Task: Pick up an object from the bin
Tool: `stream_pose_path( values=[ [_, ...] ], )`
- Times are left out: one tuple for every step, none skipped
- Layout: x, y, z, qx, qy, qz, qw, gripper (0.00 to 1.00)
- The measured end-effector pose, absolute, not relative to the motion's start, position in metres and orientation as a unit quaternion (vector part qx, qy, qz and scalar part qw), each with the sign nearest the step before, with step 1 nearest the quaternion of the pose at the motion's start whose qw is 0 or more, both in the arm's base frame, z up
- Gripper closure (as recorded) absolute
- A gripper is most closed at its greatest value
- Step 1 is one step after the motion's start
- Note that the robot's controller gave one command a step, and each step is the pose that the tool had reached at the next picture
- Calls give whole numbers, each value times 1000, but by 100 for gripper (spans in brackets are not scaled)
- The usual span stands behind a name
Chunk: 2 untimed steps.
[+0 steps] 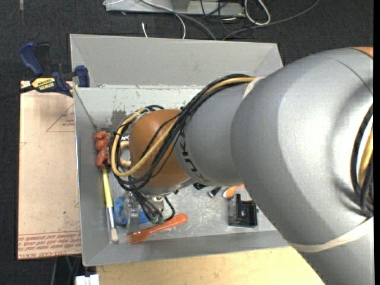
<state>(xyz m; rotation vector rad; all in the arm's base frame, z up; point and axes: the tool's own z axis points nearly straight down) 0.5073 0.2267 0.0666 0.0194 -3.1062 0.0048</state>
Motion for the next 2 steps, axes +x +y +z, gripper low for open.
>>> stream_pose_path(
  values=[
    [508,226,108,6,-1000,1,16,100],
    [510,227,146,6,-1000,-1,13,100]
  ],
)
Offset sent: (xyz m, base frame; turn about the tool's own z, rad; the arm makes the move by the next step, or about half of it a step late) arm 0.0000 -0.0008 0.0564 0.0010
